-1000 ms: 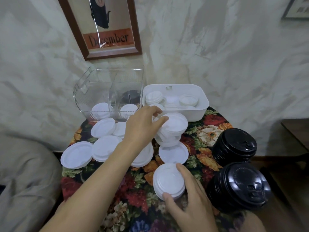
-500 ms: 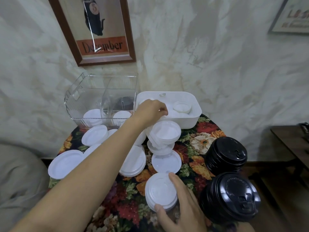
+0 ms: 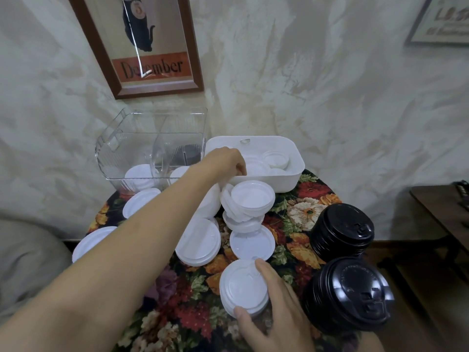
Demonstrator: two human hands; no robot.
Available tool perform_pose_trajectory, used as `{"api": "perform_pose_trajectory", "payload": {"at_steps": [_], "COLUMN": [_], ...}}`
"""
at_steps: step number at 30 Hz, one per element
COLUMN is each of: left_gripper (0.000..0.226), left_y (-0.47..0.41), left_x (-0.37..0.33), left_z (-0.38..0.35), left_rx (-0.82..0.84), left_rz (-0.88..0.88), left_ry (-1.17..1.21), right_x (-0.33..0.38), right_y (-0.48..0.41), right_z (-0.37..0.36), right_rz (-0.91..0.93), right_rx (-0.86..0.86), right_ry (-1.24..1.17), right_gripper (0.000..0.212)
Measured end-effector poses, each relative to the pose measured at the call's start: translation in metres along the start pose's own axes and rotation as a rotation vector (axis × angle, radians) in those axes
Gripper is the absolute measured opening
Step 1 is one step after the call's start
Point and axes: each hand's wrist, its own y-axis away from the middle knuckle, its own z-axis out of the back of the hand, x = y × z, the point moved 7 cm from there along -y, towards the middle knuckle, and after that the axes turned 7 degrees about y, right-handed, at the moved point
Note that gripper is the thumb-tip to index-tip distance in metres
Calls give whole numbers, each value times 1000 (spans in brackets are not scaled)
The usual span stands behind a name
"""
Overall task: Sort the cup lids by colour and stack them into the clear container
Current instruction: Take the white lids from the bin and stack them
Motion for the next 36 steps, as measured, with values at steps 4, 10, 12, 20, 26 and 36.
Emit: {"api": "perform_pose_trajectory", "payload": {"at_steps": [4, 10, 12, 20, 26, 36], "left_gripper": [23, 19, 20, 18, 17, 38], "left_y": [-4, 11, 34, 121, 116, -17], "left_x": [4, -3, -12, -26, -25, 6], "left_z": [-1, 12, 24, 13, 17, 8], "left_rx": [-43, -255, -346, -263, -333, -180], "left_rz": [-20, -31, -63, -115, -176, 152], "left_ry": [38, 265, 307, 257, 310, 70], "right_x": [0, -1, -3, -2, -2, 6], "right_y": [0, 1, 1, 2, 3, 0], "right_z": [2, -1, -2, -3, -2, 8], "right_rz": [6, 10, 13, 10, -5, -51], "right_rx": [-14, -21, -25, -39, -61, -11], "right_ry": [-4, -12, -12, -3, -22, -50], "right_gripper": [85, 84, 83, 78, 77, 88]}}
